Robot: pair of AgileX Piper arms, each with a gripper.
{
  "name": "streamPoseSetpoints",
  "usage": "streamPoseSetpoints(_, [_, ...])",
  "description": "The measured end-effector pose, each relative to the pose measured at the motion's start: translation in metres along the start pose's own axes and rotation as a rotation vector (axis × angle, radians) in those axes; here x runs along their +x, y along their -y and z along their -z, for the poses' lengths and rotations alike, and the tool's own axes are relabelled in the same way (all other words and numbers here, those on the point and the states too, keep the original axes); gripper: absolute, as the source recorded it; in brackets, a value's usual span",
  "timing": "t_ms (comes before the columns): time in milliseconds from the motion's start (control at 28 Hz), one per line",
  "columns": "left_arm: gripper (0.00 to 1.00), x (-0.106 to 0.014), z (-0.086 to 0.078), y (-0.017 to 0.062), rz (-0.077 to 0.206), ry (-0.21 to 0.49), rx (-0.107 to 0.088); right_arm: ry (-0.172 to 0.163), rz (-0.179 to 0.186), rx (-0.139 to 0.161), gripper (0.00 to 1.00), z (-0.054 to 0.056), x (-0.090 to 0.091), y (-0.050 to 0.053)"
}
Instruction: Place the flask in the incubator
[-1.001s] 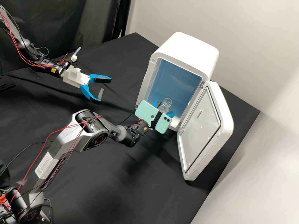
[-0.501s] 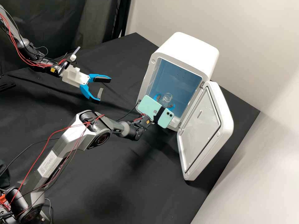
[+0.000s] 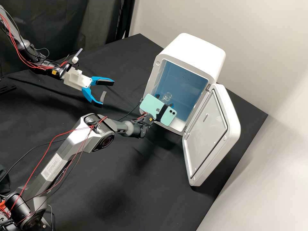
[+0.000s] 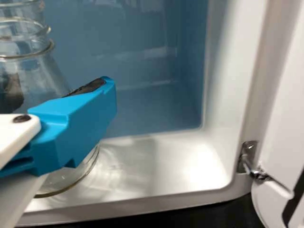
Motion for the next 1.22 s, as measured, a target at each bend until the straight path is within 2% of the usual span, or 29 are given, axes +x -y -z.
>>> streamPoseSetpoints(107, [1.0,0.0,0.0,0.0,0.0,0.0,0.0,0.003,0.006,-0.01,0.0,-0.001,0.002,0.0])
streamPoseSetpoints(250, [1.0,0.0,0.0,0.0,0.0,0.0,0.0,-0.009,0.0,0.001,0.0,0.0,0.007,-0.002])
streamPoseSetpoints(322, [1.0,0.0,0.0,0.0,0.0,0.0,0.0,-0.013,0.001,-0.011,0.0,0.0,0.011,-0.002])
streamPoseSetpoints(429, [1.0,0.0,0.0,0.0,0.0,0.0,0.0,-0.021,-0.001,-0.011,0.0,-0.003,0.015,-0.004])
streamPoseSetpoints(572, [1.0,0.0,0.0,0.0,0.0,0.0,0.0,0.008,-0.005,-0.01,0.0,-0.013,0.019,-0.008])
streamPoseSetpoints(644, [1.0,0.0,0.0,0.0,0.0,0.0,0.0,0.02,-0.008,-0.02,0.0,-0.015,0.02,-0.013])
streamPoseSetpoints(858, [1.0,0.0,0.0,0.0,0.0,0.0,0.0,0.011,-0.03,-0.029,0.0,-0.021,0.026,-0.02])
streamPoseSetpoints(930, [1.0,0.0,0.0,0.0,0.0,0.0,0.0,0.02,-0.031,-0.019,0.0,-0.027,0.027,-0.02])
streamPoseSetpoints(1037, [1.0,0.0,0.0,0.0,0.0,0.0,0.0,0.028,-0.021,-0.025,0.0,-0.032,0.027,-0.019])
streamPoseSetpoints(1216, [1.0,0.0,0.0,0.0,0.0,0.0,0.0,0.032,-0.024,-0.028,0.0,-0.034,0.027,-0.021])
